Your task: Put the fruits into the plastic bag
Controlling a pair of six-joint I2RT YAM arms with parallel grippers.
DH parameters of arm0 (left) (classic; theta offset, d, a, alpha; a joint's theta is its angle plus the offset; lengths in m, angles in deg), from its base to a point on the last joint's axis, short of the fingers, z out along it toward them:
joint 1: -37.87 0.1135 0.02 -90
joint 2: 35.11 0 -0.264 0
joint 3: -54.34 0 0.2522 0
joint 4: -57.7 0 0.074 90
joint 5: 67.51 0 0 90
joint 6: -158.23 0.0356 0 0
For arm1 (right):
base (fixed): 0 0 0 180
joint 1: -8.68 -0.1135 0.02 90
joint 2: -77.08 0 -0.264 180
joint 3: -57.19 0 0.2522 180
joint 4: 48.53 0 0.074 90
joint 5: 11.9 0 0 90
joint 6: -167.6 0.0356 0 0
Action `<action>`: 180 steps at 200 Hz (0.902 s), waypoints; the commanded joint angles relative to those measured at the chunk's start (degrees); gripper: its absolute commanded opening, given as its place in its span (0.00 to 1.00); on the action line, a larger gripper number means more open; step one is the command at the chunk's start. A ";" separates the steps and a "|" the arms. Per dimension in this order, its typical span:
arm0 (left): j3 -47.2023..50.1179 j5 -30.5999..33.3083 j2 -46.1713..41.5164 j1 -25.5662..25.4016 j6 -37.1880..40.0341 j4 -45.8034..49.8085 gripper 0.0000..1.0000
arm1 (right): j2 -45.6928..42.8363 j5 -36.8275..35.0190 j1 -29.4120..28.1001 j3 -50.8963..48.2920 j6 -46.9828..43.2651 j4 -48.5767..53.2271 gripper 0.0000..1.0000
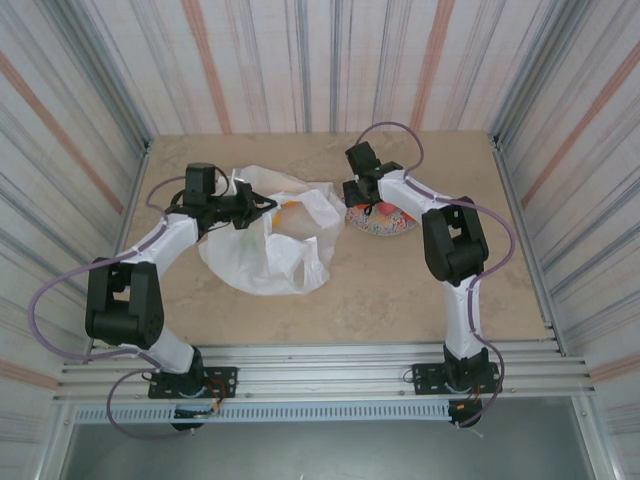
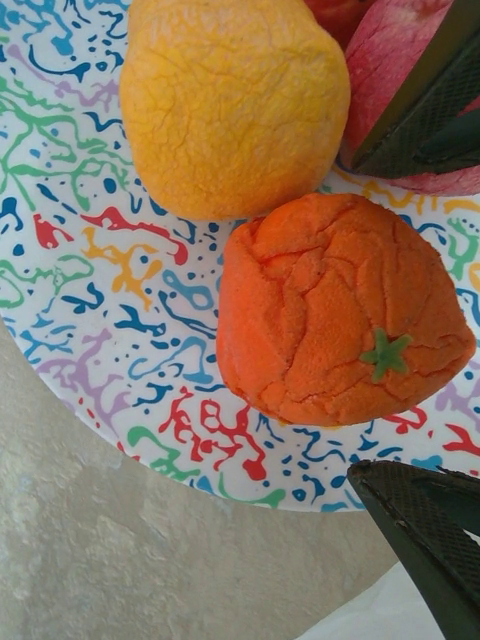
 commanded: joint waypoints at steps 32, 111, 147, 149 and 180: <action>0.71 -0.97 -0.79 0.74 0.60 -1.25 0.00 | 2.24 0.21 -0.67 3.21 -1.79 2.15 0.75; 0.78 -1.12 -0.86 0.83 0.39 -1.42 0.00 | 5.29 -0.77 -0.94 6.54 -2.94 3.73 0.75; 0.81 -1.21 -0.79 0.83 0.30 -1.51 0.00 | 7.31 -0.72 -1.03 8.20 -3.17 4.36 0.76; 0.80 -1.17 -0.81 0.83 0.30 -1.51 0.00 | 7.37 -0.72 -1.03 8.37 -3.14 4.45 0.76; 0.90 -1.07 -0.71 0.83 0.30 -1.51 0.00 | 8.74 -0.48 -1.03 9.44 -3.30 4.54 0.77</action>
